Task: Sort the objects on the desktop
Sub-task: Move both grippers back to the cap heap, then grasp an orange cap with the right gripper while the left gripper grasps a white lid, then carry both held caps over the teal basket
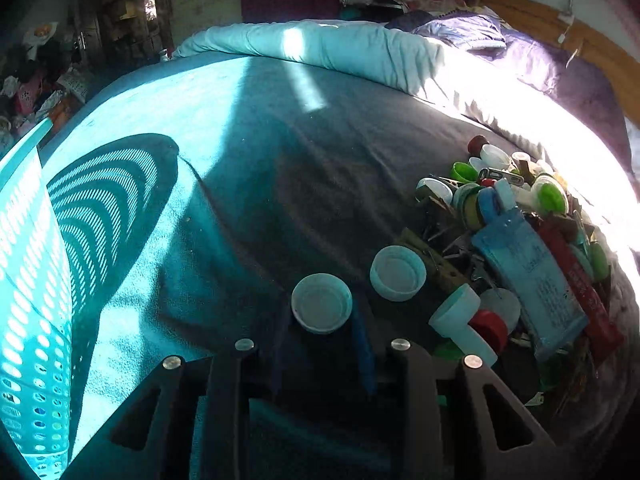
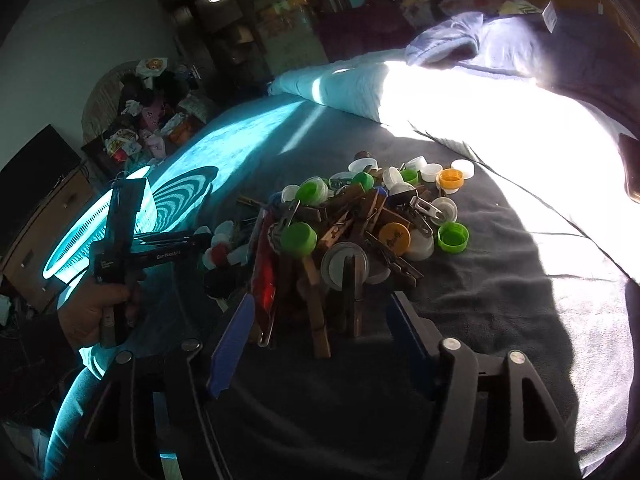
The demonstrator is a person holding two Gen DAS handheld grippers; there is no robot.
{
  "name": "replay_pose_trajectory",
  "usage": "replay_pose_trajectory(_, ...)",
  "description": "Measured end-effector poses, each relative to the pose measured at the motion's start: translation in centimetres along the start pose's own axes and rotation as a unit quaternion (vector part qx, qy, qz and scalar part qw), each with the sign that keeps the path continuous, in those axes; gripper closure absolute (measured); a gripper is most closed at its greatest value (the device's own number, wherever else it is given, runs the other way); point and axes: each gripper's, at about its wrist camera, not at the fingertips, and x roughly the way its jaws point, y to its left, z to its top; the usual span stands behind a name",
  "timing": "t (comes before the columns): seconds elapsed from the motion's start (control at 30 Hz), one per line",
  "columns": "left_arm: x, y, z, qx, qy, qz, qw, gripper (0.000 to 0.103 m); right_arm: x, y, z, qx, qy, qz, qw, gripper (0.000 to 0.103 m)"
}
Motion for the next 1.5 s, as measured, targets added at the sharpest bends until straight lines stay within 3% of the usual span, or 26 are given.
replay_pose_trajectory(0.2,0.4,0.0,-0.6,-0.001,-0.005,-0.002,1.0000,0.072,1.3,-5.4,5.2,0.007,-0.048,-0.061,0.997,0.045)
replay_pose_trajectory(0.3,0.5,-0.1,-0.5,0.002,-0.005,-0.001,1.0000,0.072,5.1,-9.5,8.2,0.010,-0.027,-0.098,0.995,0.045)
replay_pose_trajectory(0.43,0.8,0.0,-0.6,0.002,-0.005,-0.001,1.0000,0.072,10.5,-12.6,10.6,0.005,0.026,-0.107,0.994,0.045)
replay_pose_trajectory(0.57,0.9,0.0,-0.6,0.001,-0.005,-0.003,1.0000,0.071,13.0,-12.5,10.8,-0.003,0.039,-0.107,0.994,0.047)
replay_pose_trajectory(0.63,0.9,0.0,-0.7,0.001,-0.005,-0.004,1.0000,0.071,13.7,-11.9,10.6,-0.021,0.041,-0.118,0.992,0.054)
replay_pose_trajectory(0.7,0.7,0.0,-0.8,0.001,-0.005,-0.003,1.0000,0.071,14.3,-11.8,10.4,-0.030,0.049,-0.125,0.991,0.071)
replay_pose_trajectory(0.73,0.7,0.0,-0.8,0.001,-0.005,-0.004,1.0000,0.071,14.5,-11.9,10.3,-0.029,0.055,-0.125,0.990,0.074)
replay_pose_trajectory(0.93,0.5,-0.4,-0.6,0.008,-0.005,0.003,1.0000,0.072,12.9,-12.2,10.4,-0.017,0.041,-0.122,0.992,0.074)
replay_pose_trajectory(1.03,-0.4,-1.1,-0.3,0.011,-0.005,-0.009,0.9999,0.072,9.9,-11.0,11.2,-0.015,0.015,-0.117,0.993,0.074)
replay_pose_trajectory(1.23,-6.4,-3.3,0.9,0.011,-0.048,-0.025,0.9985,0.072,3.6,-5.3,12.5,-0.025,-0.039,-0.086,0.995,0.074)
replay_pose_trajectory(1.5,-16.0,-1.3,2.8,-0.025,-0.102,0.013,0.9944,0.072,0.3,3.7,13.2,-0.069,-0.064,-0.036,0.995,0.074)
